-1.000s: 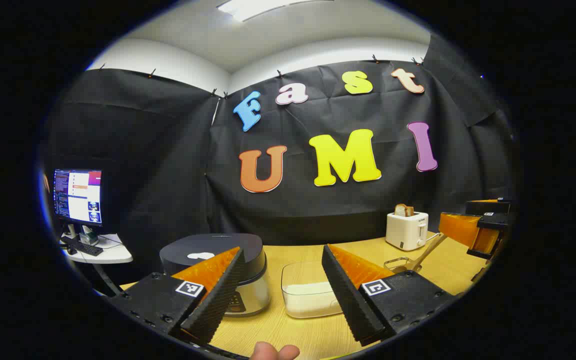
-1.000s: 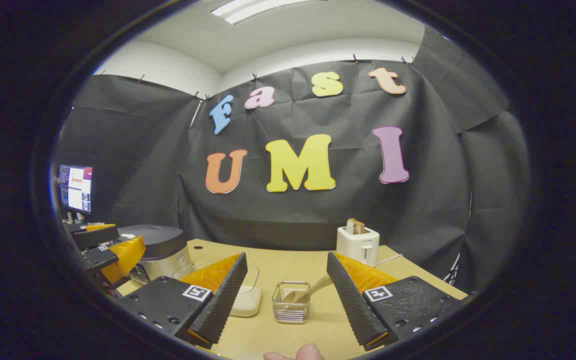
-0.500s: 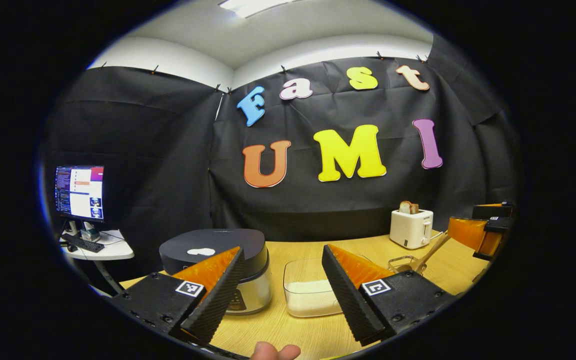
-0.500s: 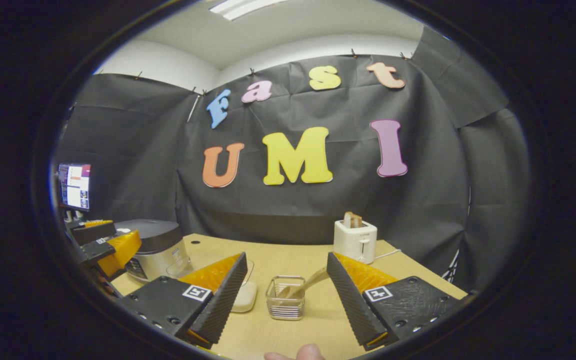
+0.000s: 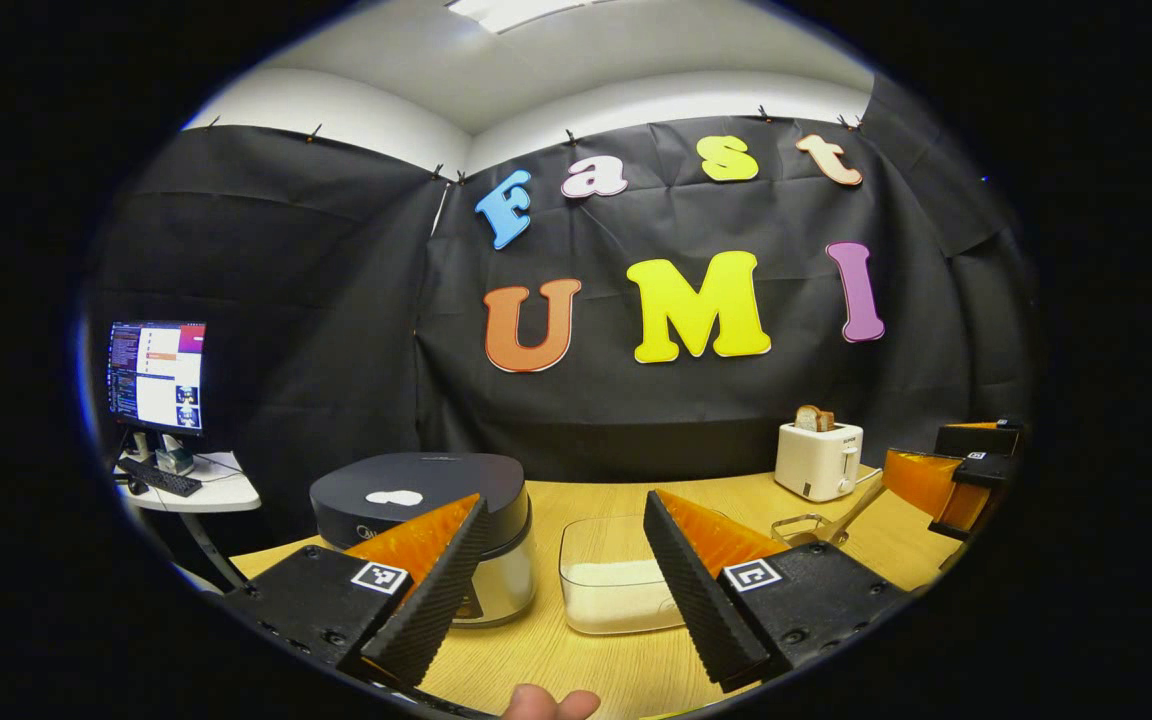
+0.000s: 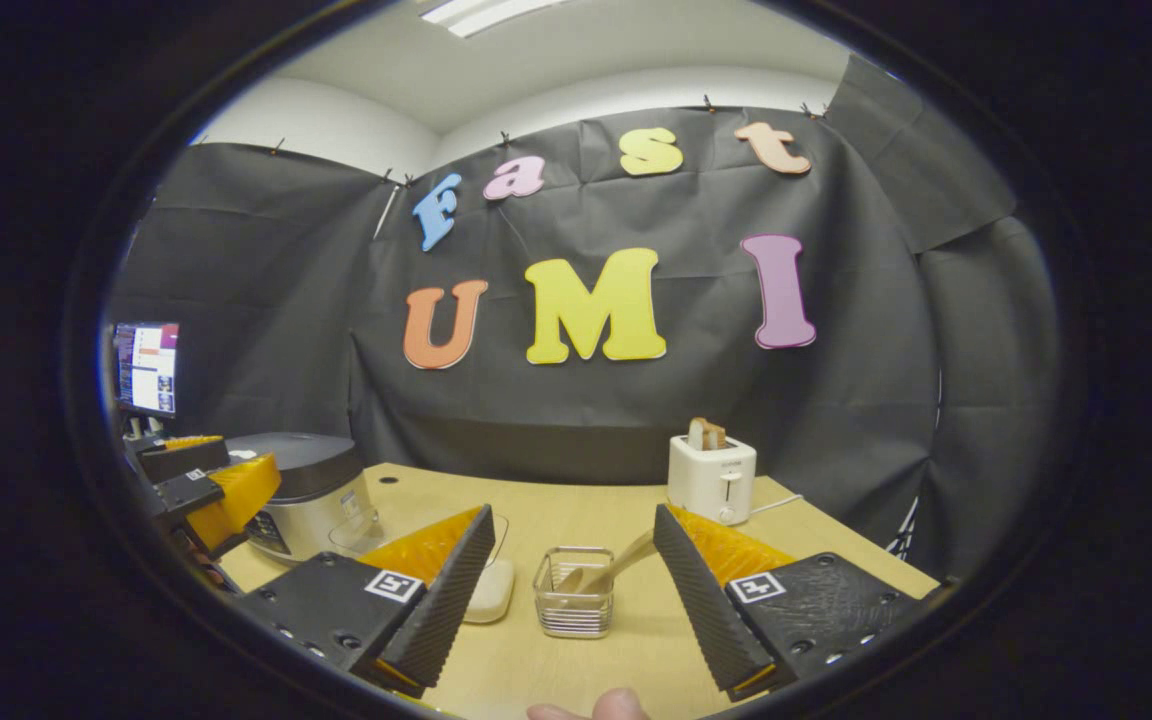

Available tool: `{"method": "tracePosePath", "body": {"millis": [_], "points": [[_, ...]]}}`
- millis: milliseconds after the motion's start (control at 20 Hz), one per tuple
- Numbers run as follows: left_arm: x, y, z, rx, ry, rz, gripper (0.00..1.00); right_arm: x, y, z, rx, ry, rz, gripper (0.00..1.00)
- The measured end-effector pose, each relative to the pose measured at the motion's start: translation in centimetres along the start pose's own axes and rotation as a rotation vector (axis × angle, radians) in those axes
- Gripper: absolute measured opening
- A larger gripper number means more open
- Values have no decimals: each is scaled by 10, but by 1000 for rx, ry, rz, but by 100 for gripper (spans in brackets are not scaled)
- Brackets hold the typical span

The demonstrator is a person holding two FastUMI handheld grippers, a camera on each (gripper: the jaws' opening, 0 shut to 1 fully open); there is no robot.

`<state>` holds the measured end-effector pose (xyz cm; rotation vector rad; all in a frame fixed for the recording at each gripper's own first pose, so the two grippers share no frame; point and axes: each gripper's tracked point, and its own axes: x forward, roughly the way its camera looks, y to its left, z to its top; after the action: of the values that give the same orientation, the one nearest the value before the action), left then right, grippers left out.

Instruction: Close the left gripper, press the button to open the rice cooker; take a wooden spoon from the chopstick holder with the right hand, scoop a spoonful of rice and pour it into the rice cooker, then put the wooden spoon back into the chopstick holder.

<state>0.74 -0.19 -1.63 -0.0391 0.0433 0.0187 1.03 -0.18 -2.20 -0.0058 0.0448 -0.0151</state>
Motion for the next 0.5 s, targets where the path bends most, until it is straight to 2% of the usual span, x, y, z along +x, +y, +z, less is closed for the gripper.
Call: {"method": "tracePosePath", "body": {"millis": [500], "points": [[-7,2,2,5,12,4,98,3,-2,2,-18,-17,35,95]]}}
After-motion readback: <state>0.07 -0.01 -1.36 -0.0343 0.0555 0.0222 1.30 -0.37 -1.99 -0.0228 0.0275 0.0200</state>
